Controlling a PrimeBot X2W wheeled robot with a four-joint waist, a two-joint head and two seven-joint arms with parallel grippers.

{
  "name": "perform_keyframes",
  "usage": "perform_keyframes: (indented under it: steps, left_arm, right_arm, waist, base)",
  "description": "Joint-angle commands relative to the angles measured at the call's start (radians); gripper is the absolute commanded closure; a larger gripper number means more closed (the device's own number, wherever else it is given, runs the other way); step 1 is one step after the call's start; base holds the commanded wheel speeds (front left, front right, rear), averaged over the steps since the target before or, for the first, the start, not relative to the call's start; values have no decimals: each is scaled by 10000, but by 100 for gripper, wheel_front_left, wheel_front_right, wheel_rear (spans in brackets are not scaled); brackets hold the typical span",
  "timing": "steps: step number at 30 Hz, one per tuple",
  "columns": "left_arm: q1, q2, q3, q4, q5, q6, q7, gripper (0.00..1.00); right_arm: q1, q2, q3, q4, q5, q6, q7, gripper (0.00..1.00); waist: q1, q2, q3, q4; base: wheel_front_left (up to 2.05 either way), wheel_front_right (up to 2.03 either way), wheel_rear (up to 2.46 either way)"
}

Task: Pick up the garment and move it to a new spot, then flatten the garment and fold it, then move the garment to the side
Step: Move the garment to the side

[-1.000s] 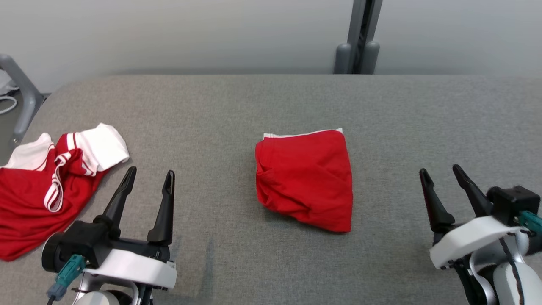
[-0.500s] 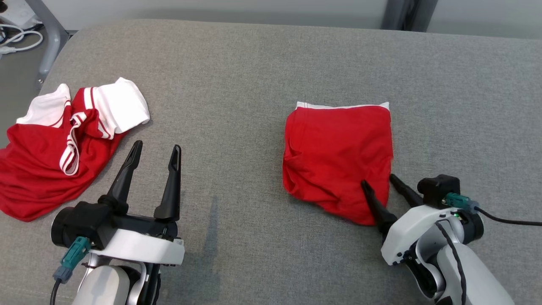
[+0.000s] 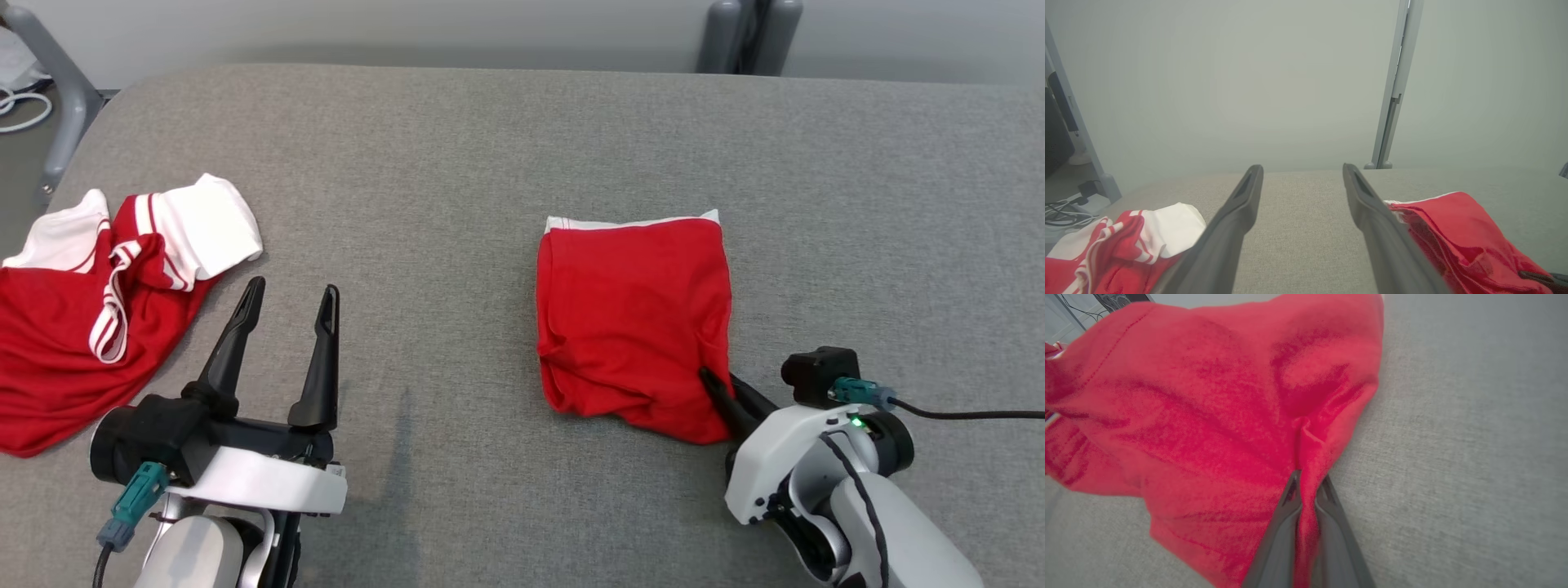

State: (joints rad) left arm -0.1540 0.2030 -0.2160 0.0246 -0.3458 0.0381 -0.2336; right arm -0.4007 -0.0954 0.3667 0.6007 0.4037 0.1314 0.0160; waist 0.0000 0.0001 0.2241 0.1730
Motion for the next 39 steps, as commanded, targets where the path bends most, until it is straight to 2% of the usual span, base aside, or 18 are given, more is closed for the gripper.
perform_keyframes:
  steps: [1,8,14,21,23,28,33,39]
  left_arm:
    - [39,57,41,-72,-47,43,-49,0]
    - [215,205,66,-358,-67,88,10,0]
    - [428,391,143,-819,-53,200,174,0]
    - [175,672,112,-1505,101,213,488,0]
    - [23,895,132,-1920,184,174,726,0]
    - [-378,1154,-29,-2485,327,2,1095,0]
    - [-751,1353,-191,-2915,507,-110,1430,0]
    - [-1099,1590,-283,-3396,606,-199,1859,0]
  right_arm:
    - [-11,-309,12,-48,-88,-14,-88,100]
    - [466,-1000,-27,-810,-292,-11,-231,100]
    - [766,-1329,63,-1560,-414,-11,15,100]
    - [52,-1687,1048,-1755,-236,-11,-25,100]
    - [-670,-2116,1652,-1557,-232,-13,-303,100]
    - [-1835,-2863,2007,-727,-62,-13,-1014,100]
    - [-2867,-3515,1931,392,134,-13,-1798,100]
    - [-3885,-4241,1134,1769,274,-13,-2546,100]
  waist:
    - [0,-1,-49,-189]
    - [0,-1,-58,-909]
    - [0,-1,83,-2093]
    - [0,-1,649,-3417]
    - [0,-1,1046,-3981]
    - [0,-1,1644,-4555]
    - [0,-1,2207,-4860]
    - [0,-1,2822,-5073]
  base:
    - [0,0,0]
    - [0,0,0]
    - [0,0,0]
    - [0,0,0]
    - [0,0,0]
    - [0,0,0]
    - [0,0,0]
    - [0,0,0]
